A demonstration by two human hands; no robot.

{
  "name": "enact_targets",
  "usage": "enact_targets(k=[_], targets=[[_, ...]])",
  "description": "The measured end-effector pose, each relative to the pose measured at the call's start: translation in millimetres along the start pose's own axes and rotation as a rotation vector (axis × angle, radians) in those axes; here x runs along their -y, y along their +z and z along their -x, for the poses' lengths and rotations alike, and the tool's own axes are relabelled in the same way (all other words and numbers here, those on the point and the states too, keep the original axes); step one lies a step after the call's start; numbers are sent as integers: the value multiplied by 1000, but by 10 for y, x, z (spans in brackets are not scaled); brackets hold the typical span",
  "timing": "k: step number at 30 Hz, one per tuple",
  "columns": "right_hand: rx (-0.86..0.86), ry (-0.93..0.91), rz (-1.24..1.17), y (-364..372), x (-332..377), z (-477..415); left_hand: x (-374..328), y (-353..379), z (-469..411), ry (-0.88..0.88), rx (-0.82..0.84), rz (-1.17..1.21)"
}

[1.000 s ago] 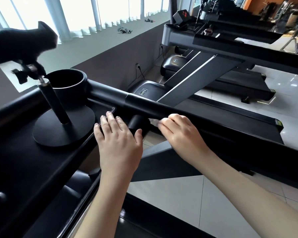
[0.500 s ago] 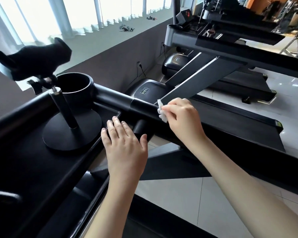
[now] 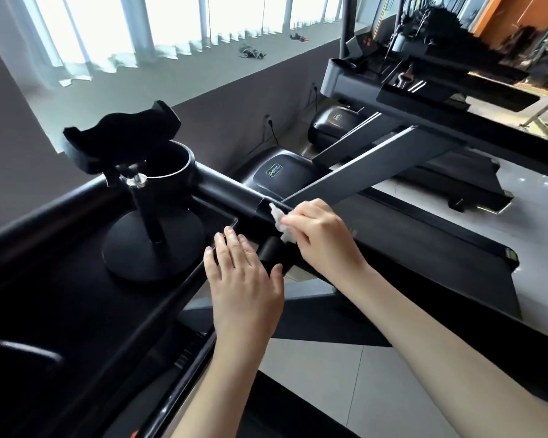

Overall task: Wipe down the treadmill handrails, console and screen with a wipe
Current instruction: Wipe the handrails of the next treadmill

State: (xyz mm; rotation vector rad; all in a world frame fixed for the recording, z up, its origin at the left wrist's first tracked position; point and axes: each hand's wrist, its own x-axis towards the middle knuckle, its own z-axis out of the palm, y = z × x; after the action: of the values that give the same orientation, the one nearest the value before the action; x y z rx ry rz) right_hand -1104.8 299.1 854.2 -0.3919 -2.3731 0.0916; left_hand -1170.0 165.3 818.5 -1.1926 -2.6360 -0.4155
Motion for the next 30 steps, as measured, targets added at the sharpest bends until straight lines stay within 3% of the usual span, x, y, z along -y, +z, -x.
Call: enact_targets(k=[3, 8, 13, 23, 30], targets=[[31, -145, -29, -109, -21, 111, 1, -16, -7, -8, 4, 22], [44, -170, -14, 91, -16, -186, -2, -10, -14, -61, -24, 30], [153, -418, 48, 89, -14, -214, -14, -17, -10, -123, -6, 5], [161, -401, 37, 217, -15, -339, -43, -73, -18, -183, 35, -9], [152, -189, -179, 366, -74, -644, -27, -73, -81, -217, 52, 5]])
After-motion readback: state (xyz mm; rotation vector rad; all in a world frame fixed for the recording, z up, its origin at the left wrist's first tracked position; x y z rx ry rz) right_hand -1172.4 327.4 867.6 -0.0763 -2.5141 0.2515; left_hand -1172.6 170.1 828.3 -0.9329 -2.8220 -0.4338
